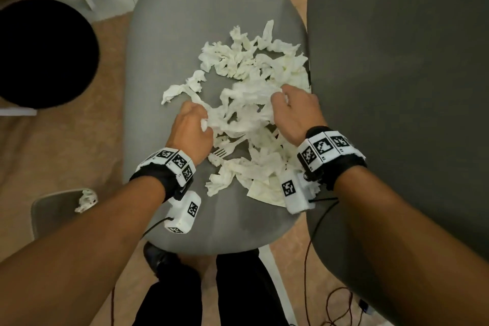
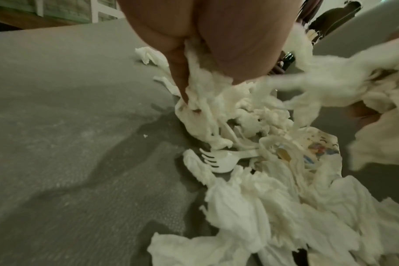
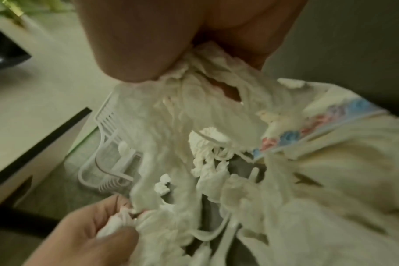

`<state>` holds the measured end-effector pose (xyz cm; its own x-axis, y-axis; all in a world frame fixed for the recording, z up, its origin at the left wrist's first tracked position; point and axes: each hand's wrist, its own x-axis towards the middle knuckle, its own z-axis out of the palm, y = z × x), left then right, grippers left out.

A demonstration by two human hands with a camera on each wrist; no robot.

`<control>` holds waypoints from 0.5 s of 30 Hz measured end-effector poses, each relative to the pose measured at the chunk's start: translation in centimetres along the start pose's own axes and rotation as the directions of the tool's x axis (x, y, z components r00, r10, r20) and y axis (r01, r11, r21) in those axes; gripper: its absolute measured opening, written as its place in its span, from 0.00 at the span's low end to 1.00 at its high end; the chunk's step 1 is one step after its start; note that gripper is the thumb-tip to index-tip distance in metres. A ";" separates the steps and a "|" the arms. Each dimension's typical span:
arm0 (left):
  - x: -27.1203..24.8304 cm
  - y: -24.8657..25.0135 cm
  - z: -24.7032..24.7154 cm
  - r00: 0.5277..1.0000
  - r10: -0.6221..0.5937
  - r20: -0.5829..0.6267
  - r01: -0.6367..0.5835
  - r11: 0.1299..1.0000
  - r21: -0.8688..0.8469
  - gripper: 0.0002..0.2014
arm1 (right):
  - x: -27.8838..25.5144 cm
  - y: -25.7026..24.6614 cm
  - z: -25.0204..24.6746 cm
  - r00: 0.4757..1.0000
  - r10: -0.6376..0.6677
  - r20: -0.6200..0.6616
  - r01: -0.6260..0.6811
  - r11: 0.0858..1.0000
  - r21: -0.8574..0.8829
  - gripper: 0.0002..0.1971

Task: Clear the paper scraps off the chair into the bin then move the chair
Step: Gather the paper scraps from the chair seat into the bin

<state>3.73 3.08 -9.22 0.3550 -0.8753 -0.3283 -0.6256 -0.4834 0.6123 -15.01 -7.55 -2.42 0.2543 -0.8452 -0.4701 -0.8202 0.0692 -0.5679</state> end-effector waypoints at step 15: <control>-0.9 -0.1 -1.3 0.994 -0.069 -0.085 0.046 0.969 -0.244 0.05 | -0.1 -1.2 2.0 0.996 0.092 -0.008 -0.087 0.963 0.256 0.15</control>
<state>4.38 3.94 -8.08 0.4547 -0.8360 -0.3073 -0.4203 -0.5056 0.7535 -12.99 -6.48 -3.07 0.1736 -0.8396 -0.5148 -0.6805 0.2756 -0.6790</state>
